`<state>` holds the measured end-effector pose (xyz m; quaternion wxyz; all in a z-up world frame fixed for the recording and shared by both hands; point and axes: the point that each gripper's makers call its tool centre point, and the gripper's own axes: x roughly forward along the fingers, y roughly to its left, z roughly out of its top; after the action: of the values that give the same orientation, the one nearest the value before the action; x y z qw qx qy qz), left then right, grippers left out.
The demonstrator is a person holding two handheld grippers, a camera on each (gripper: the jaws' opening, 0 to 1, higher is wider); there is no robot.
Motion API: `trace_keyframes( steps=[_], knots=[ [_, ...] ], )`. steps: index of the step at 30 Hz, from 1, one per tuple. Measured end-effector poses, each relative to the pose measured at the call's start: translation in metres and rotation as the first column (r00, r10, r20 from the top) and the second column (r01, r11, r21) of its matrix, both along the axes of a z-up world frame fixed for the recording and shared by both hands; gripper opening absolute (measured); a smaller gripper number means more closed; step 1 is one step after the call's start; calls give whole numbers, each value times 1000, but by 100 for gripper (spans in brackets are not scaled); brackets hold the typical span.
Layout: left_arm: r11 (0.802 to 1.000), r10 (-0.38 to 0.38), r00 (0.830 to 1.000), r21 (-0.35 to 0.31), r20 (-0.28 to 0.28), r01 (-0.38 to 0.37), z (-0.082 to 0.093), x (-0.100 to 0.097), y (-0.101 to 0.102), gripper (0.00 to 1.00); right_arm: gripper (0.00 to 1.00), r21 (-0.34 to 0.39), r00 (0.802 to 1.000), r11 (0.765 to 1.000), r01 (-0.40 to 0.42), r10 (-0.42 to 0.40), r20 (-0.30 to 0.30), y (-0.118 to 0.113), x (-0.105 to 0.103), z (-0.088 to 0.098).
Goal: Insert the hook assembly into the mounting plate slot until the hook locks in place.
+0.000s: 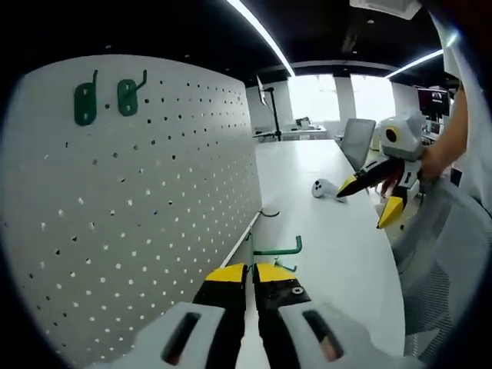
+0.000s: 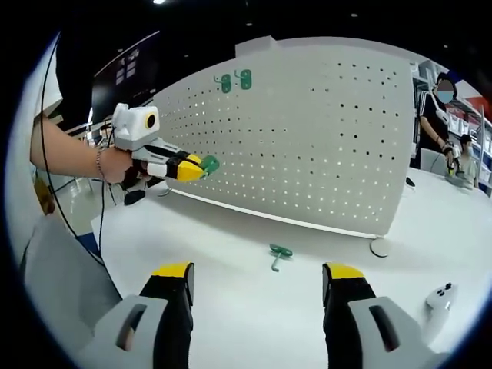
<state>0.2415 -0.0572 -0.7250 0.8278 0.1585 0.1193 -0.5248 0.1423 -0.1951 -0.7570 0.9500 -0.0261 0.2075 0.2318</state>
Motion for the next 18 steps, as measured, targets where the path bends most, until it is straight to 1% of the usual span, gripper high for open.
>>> trace_keyframes(
  steps=[3,12,16,18],
  knots=[
    [999,17,1000,-28,5,-17,6,-2,2,3,66,1,1000,1000,-1,1,5,1,0,1],
    [996,45,999,-77,24,-43,18,-8,6,3,66,11,1000,1000,-2,1,10,3,-1,5],
    [992,55,998,-111,34,-51,25,-13,7,3,66,14,1000,1000,-5,5,12,5,-2,7],
    [990,61,998,-126,29,-57,27,-15,7,3,66,13,1000,1000,-9,8,12,7,-2,7]
  ],
)
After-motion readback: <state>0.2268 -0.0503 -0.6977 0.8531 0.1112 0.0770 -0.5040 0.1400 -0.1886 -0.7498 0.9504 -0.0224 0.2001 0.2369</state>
